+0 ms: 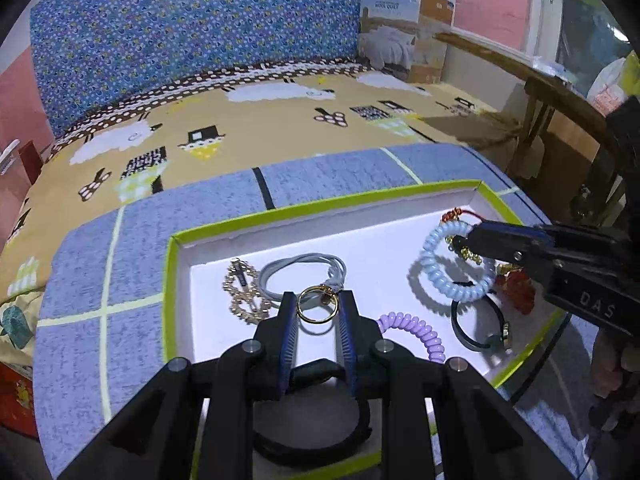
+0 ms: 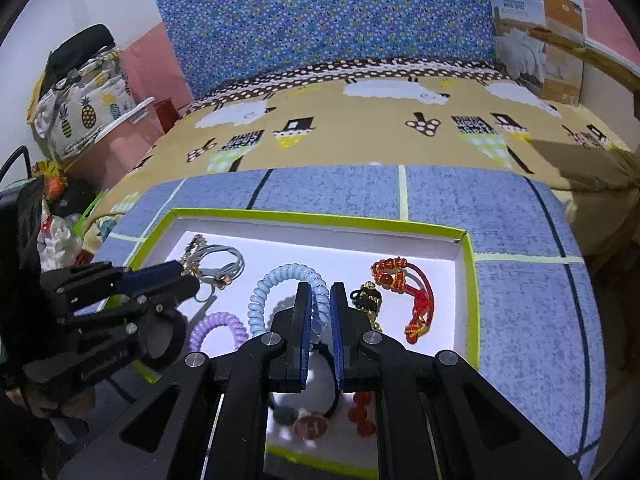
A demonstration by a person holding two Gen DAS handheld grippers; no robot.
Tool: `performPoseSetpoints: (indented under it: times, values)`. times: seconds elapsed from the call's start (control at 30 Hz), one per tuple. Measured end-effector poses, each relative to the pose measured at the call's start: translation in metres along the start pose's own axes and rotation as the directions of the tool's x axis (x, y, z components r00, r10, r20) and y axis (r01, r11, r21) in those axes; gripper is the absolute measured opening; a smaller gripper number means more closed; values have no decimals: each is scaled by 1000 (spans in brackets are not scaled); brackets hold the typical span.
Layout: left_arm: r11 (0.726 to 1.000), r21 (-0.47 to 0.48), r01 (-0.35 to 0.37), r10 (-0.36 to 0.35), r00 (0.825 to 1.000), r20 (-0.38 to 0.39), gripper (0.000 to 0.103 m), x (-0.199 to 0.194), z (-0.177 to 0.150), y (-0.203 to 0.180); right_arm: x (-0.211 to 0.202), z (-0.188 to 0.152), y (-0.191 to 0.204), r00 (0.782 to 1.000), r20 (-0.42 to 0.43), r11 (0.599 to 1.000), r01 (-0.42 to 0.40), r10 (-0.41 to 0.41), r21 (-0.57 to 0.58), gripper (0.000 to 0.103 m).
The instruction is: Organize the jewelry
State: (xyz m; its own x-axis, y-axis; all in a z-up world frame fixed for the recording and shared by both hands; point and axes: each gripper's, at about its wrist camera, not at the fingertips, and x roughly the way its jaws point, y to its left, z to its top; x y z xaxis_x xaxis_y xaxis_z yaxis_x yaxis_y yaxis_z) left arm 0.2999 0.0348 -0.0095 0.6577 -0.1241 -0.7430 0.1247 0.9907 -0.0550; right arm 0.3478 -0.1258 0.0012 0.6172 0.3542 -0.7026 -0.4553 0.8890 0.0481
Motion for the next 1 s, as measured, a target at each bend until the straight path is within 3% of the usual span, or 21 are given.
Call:
performPoseSetpoints:
  times: [0.23, 0.6, 0.73, 1.0]
  values:
    - [1000, 1, 3, -3, 999, -40, 22, 12, -1, -2, 17, 2, -3, 999, -32, 1000, 12, -12, 2, 9]
    - [1000, 3, 5, -5, 1000, -26, 23, 19, -3, -3, 32, 1, -6, 997, -76, 1000, 14, -14, 4, 10]
    - [1000, -11, 22, -23, 999, -24, 29, 16, -3, -2, 30, 1, -5, 997, -74, 1000, 23, -23, -6, 14]
    - [999, -32, 16, -15, 999, 29, 29, -11, -9, -1, 3, -2, 6, 999, -18, 999, 32, -33, -37, 17]
